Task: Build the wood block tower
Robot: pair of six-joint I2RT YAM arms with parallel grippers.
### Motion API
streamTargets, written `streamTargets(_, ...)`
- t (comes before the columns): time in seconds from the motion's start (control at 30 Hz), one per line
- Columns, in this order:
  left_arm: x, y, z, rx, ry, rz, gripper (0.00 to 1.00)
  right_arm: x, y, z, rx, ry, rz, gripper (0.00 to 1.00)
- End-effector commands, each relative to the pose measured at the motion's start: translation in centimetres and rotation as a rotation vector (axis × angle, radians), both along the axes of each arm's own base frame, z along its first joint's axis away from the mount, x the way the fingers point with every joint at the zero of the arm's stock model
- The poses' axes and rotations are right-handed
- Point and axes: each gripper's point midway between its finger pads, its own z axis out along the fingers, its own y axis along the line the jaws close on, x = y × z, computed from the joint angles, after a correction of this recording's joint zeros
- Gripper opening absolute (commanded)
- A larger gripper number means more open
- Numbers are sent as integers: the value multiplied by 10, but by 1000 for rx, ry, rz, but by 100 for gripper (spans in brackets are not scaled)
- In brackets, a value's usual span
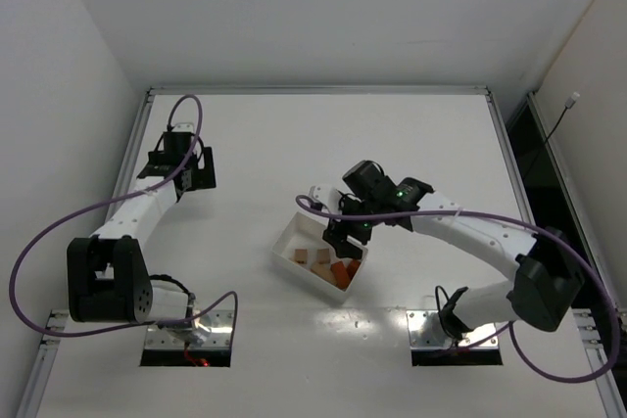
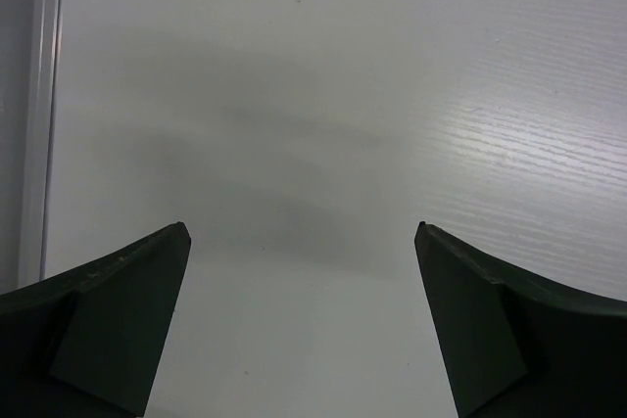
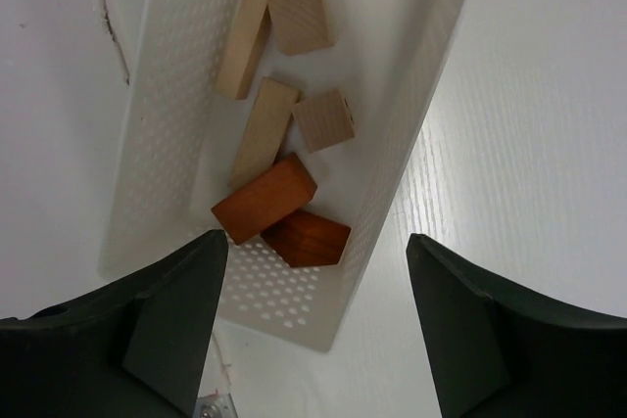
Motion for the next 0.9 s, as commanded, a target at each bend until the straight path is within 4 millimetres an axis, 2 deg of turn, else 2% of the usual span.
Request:
streamTargets(0.0, 0, 7, 11, 15, -41, 25, 99, 10, 12, -4, 14, -14, -15, 69)
streamTargets(0.1, 2, 7, 14, 16, -51, 25, 99, 14, 13, -15, -7, -4, -19, 62)
streamTargets(0.23, 4, 8, 18, 22, -60, 32, 99, 20, 11, -31, -54, 7, -58, 47)
streamTargets(0.27, 4, 8, 18, 22, -60, 32, 99, 24, 8, -31, -59, 2, -72, 38)
streamTargets(0.33, 2, 10, 17, 29, -51, 38, 99, 23, 8, -35, -68, 10, -72, 27)
streamTargets(0.37, 2, 10, 17, 29, -51, 38, 99, 23, 8, -35, -68, 10, -72, 14)
streamTargets(0.43, 2, 10, 17, 29, -51, 38, 99, 24, 4, -38, -87, 4, -81, 0)
streamTargets(0.53, 2, 12, 16, 39, -55, 48, 99, 31, 1, -36, -97, -32, -111, 0)
streamTargets(0.63, 1, 17, 17, 39, -58, 70, 99, 46, -5, -22, -100, -112, -184, 0)
streamTargets(0.67, -1, 15, 14, 32, -32, 64, 99, 54, -5, -16, -89, -151, -214, 0)
streamTargets(0.73, 2, 11, 20, 14, -34, 47, 99, 79, -17, 0, -105, -273, -336, 0)
streamTargets(0.77, -1, 11, 18, 14, -8, 47, 99, 93, -16, 19, -63, -354, -380, 0)
streamTargets(0.8, -1, 13, 21, 24, -8, 56, 99, 108, -28, 30, -87, -438, -468, 0)
streamTargets(0.87, 0, 24, 33, 59, -33, 122, 99, 124, -33, 46, -82, -535, -543, 0)
